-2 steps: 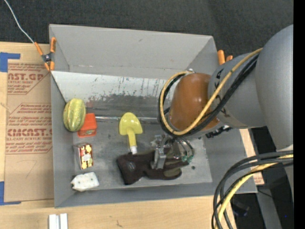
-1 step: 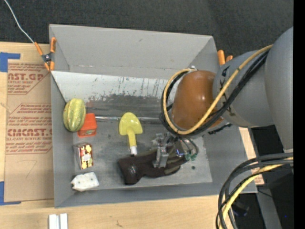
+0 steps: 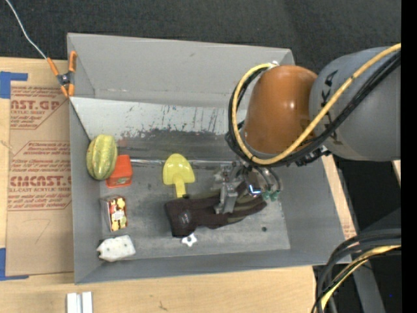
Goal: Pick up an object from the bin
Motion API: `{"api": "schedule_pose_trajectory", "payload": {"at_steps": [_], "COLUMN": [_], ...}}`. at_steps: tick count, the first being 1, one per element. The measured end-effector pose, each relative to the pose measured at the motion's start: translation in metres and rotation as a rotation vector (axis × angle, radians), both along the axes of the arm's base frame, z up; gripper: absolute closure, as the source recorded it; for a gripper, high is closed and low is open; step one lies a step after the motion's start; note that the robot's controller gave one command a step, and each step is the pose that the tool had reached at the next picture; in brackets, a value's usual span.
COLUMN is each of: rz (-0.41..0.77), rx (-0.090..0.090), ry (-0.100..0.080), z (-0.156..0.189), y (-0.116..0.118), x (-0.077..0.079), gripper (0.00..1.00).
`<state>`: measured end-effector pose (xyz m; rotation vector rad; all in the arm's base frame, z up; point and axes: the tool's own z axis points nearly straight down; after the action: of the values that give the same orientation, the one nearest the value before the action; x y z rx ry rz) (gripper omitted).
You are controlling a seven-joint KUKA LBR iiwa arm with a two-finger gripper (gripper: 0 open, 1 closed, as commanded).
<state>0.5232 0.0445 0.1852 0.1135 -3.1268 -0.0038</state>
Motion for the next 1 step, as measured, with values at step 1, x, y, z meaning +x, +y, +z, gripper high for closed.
{"api": "schedule_pose_trajectory", "payload": {"at_steps": [1], "rz": [-0.018], "rx": [0.001], "ry": [-0.011], "z": [-0.1147], "y": [-0.0134], "x": [0.0093], "gripper": [1.0]}}
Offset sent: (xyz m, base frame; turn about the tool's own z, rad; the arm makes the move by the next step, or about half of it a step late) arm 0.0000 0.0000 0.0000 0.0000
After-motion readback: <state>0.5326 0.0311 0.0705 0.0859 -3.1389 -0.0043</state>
